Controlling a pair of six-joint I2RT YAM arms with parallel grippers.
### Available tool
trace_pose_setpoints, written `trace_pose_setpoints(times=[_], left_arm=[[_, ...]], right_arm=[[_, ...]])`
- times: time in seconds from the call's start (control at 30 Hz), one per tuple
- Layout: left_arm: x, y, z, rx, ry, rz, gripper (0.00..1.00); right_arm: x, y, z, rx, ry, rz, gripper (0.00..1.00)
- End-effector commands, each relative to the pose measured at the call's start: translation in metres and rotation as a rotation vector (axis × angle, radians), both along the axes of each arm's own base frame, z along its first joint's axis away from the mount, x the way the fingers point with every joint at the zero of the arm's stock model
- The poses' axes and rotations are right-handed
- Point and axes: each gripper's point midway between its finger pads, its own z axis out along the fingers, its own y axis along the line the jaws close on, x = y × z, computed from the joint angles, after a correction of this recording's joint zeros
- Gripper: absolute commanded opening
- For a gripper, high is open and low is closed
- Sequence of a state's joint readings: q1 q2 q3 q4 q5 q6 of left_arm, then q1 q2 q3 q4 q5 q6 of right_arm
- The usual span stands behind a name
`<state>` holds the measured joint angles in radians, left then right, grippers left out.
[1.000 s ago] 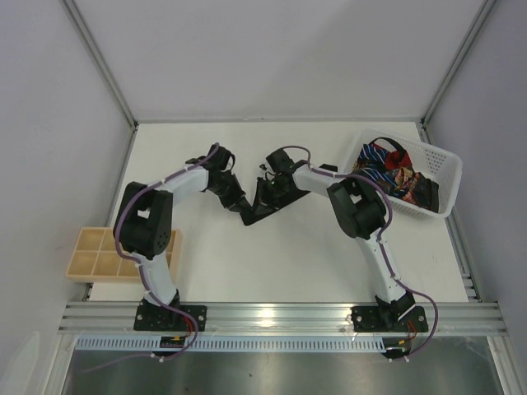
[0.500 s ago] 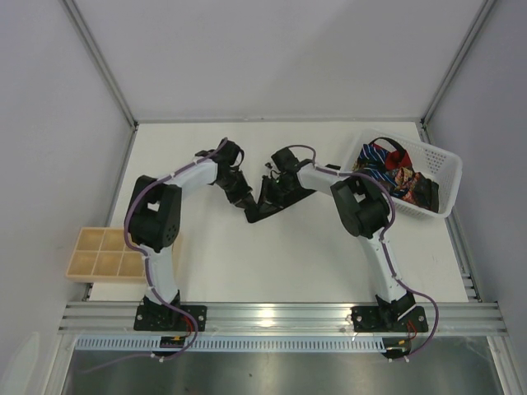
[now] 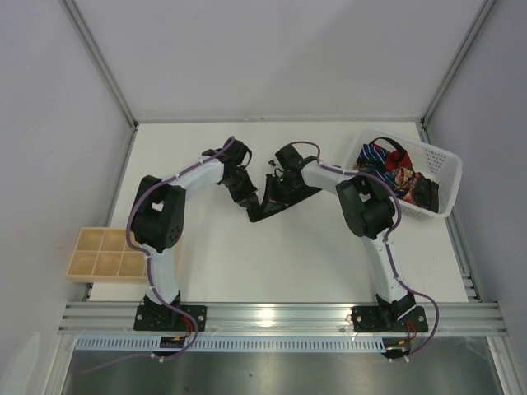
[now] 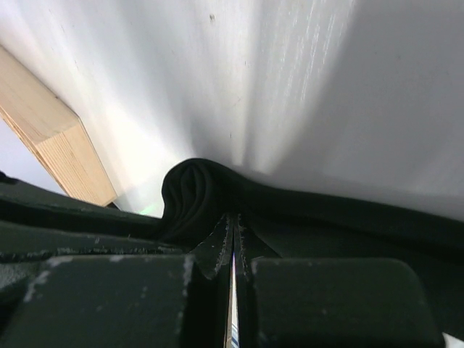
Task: Roll the ties
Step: Roll the tie
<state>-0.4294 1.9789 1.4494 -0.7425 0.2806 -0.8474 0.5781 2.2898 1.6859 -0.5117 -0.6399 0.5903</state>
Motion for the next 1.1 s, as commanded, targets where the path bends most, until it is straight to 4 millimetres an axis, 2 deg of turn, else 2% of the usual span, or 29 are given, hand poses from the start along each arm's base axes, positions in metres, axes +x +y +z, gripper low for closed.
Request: trace_pose_setpoints(times=[0.0, 0.2, 0.37, 0.63, 0.77, 0.83, 0.9, 0.93, 1.07], left_arm=[[0.013, -0.002, 0.004, 0.017, -0.045, 0.025, 0.04], [0.014, 0.003, 0.003, 0.047, -0.055, 0.029, 0.04], [0.018, -0.003, 0.004, 0.049, -0.059, 0.022, 0.06], [0.021, -0.016, 0.005, 0.054, -0.044, 0.016, 0.08], [0.021, -0.016, -0.001, 0.085, -0.029, 0.002, 0.09], [0.017, -0.013, -0.009, 0.132, -0.001, -0.004, 0.09], [0.017, -0.014, -0.009, 0.144, 0.007, -0.012, 0.09], [0.016, -0.015, -0.010, 0.147, 0.010, -0.014, 0.09], [0.014, -0.019, -0.014, 0.153, 0.015, -0.007, 0.11]], right_arm=[[-0.006, -0.001, 0.031, 0.039, -0.046, 0.039, 0.00], [-0.009, -0.002, 0.016, 0.023, -0.033, 0.037, 0.00], [-0.016, 0.008, 0.003, 0.025, -0.012, 0.051, 0.00], [-0.017, 0.026, 0.008, 0.071, 0.003, 0.049, 0.00], [-0.011, 0.014, 0.022, 0.072, -0.009, 0.016, 0.00], [-0.001, 0.001, 0.036, 0.079, -0.027, -0.016, 0.00], [0.008, -0.018, 0.038, 0.061, -0.030, -0.055, 0.00], [0.011, -0.023, 0.045, 0.058, -0.049, -0.065, 0.00], [0.025, -0.053, 0.041, -0.001, -0.072, -0.109, 0.00]])
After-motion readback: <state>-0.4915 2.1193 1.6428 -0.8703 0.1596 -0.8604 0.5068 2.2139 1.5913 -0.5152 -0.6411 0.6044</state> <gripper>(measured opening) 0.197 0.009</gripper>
